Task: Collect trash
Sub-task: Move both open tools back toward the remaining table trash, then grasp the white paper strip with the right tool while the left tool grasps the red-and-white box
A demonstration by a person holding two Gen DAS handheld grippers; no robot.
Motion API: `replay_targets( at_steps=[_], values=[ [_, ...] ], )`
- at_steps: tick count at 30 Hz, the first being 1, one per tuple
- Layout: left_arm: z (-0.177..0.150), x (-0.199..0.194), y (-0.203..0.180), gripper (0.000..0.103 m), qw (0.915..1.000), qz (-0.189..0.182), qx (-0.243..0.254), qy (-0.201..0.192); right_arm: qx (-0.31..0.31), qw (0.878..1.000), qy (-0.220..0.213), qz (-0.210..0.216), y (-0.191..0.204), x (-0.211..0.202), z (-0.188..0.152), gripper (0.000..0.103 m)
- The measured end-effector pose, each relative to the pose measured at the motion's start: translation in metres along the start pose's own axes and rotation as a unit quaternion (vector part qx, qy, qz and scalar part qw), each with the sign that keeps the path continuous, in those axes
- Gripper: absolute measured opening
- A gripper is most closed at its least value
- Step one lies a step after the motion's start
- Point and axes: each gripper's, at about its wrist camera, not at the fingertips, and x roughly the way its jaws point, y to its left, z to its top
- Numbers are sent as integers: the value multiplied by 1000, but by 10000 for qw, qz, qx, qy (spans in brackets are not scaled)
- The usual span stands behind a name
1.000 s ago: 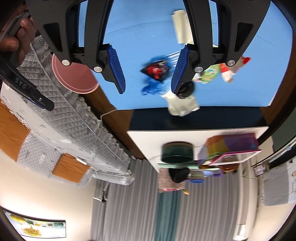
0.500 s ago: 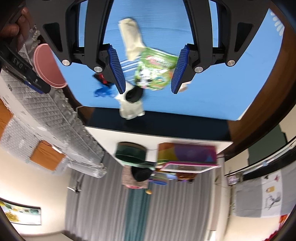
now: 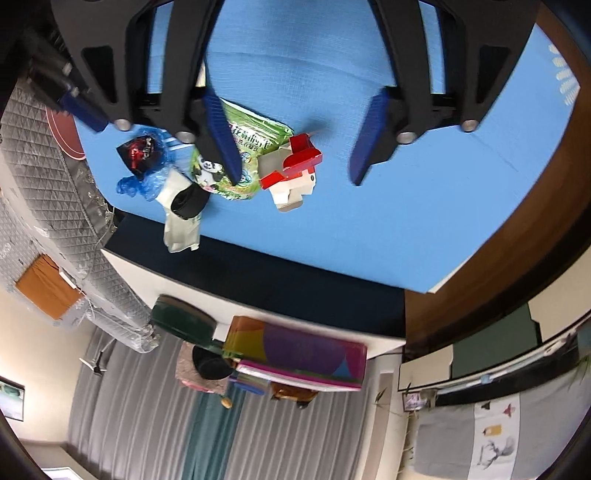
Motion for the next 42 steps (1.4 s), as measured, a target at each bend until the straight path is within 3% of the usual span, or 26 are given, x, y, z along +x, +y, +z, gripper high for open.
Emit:
replay_targets(
  at_steps=[3, 14, 17, 21, 30, 33, 37, 42],
  values=[
    [-1, 12, -1, 70, 9999, -7, -74, 72, -63, 9998, 162, 48, 5, 13, -6, 49],
    [-6, 54, -1, 84, 9987, 169, -288, 385, 5, 9973, 728, 97, 0, 51, -17, 49],
    [-7, 66, -1, 84, 9979, 163, -358, 519, 2, 9966, 815, 122, -1, 56, -18, 41],
    [-8, 78, -2, 84, 9968, 214, -429, 637, 26, 9963, 857, 98, -6, 58, -17, 13],
    [-11, 97, -6, 84, 9938, 489, -489, 873, 83, 9979, 629, -130, -23, 48, -8, 8],
    [-10, 97, -7, 80, 9938, 529, -477, 858, 149, 9980, 587, -170, -29, 46, -6, 8],
    [-10, 96, -11, 55, 9940, 542, -358, 885, 195, 9983, 506, -199, -34, 41, -3, 8],
    [-9, 89, -14, 55, 9949, 577, -252, 784, 152, 9988, 388, -247, -34, 33, 0, 8]
  ],
)
